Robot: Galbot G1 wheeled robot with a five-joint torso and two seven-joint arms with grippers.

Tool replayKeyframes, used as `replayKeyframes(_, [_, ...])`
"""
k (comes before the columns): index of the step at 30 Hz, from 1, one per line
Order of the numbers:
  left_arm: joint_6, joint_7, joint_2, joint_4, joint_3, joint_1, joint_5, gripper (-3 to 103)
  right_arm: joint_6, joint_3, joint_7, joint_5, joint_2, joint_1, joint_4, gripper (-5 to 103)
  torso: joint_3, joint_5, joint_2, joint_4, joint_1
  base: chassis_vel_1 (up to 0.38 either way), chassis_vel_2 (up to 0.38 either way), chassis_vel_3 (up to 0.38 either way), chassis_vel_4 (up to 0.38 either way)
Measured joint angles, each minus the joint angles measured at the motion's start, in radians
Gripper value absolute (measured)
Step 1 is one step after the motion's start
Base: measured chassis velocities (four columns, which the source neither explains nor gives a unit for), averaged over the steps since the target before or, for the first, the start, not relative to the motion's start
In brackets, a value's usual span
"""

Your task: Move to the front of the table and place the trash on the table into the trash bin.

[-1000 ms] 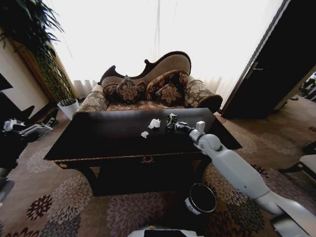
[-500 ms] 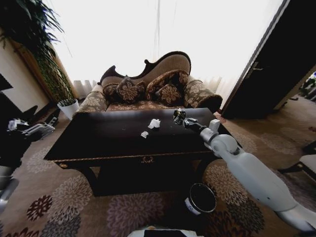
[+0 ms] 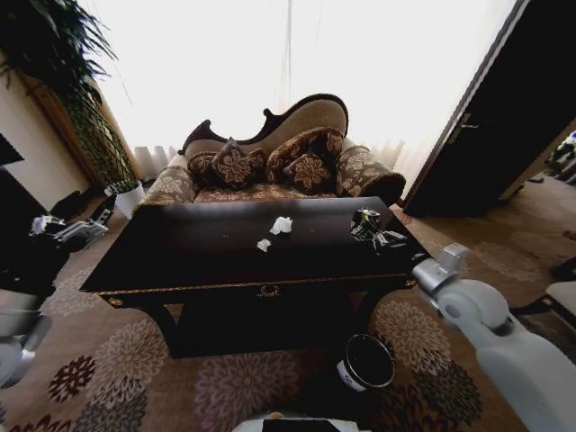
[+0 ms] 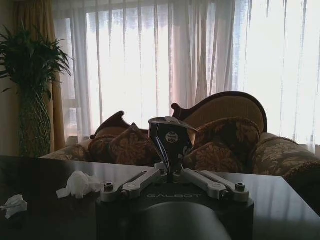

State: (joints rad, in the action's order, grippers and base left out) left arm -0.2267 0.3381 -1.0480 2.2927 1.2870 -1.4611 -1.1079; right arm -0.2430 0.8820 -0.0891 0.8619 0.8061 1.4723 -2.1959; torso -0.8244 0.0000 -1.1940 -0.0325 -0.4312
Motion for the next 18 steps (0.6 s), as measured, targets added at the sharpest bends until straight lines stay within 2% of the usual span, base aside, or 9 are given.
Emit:
replayKeyframes(2, [0.000, 0.000, -0.005, -0.001, -0.013, 0.008, 0.006, 100, 0.015, 0.051, -0.012, -0.028, 0.043, 0.069, -0.035, 0, 0.000, 0.0002, 0.000, -0.0001, 0.000, 0.000, 0.000, 0.000, 0.000])
replayKeyframes(4, [0.000, 0.000, -0.006, -0.001, -0.017, 0.010, 0.008, 100, 0.019, 0.061, -0.014, -0.034, 0.052, 0.085, -0.042, 0, 0.000, 0.0001, 0.000, -0.0005, 0.000, 0.000, 0.000, 0.000, 0.000])
replayKeyframes(5, [0.000, 0.000, -0.009, -0.001, -0.023, 0.014, 0.009, 100, 0.035, 0.093, -0.017, -0.047, 0.077, 0.131, -0.065, 0, 0.000, -0.0002, 0.000, 0.0006, 0.000, 0.000, 0.000, 0.000, 0.000])
replayKeyframes(6, [0.000, 0.000, -0.012, -0.001, -0.029, 0.018, 0.010, 100, 0.057, 0.123, -0.026, -0.070, 0.105, 0.203, -0.086, 0, 0.000, 0.0001, 0.000, 0.0002, 0.000, 0.000, 0.000, 0.000, 0.000])
replayKeyframes(8, [0.000, 0.000, -0.013, -0.001, -0.032, 0.020, 0.011, 100, 0.070, 0.138, -0.035, -0.086, 0.118, 0.233, -0.094, 0, 0.000, 0.0000, 0.000, 0.0001, 0.000, 0.000, 0.000, 0.000, 0.000])
replayKeyframes(11, [0.000, 0.000, -0.016, -0.009, -0.042, 0.029, 0.015, 100, 0.127, 0.189, -0.065, -0.143, 0.159, 0.325, -0.118, 0, 0.000, 0.0000, 0.000, -0.0002, 0.000, 0.000, 0.000, 0.000, 0.000])
replayKeyframes(15, [0.001, 0.001, -0.016, -0.011, -0.046, 0.032, 0.015, 100, 0.153, 0.205, -0.068, -0.164, 0.170, 0.361, -0.126, 0, 0.000, -0.0001, 0.000, 0.0001, 0.000, 0.000, 0.000, 0.000, 0.000])
replayKeyframes(18, [0.004, 0.002, -0.016, -0.009, -0.054, 0.033, 0.015, 100, 0.199, 0.247, -0.076, -0.214, 0.202, 0.432, -0.137, 0, 0.000, -0.0002, 0.000, 0.0002, 0.000, 0.000, 0.000, 0.000, 0.000])
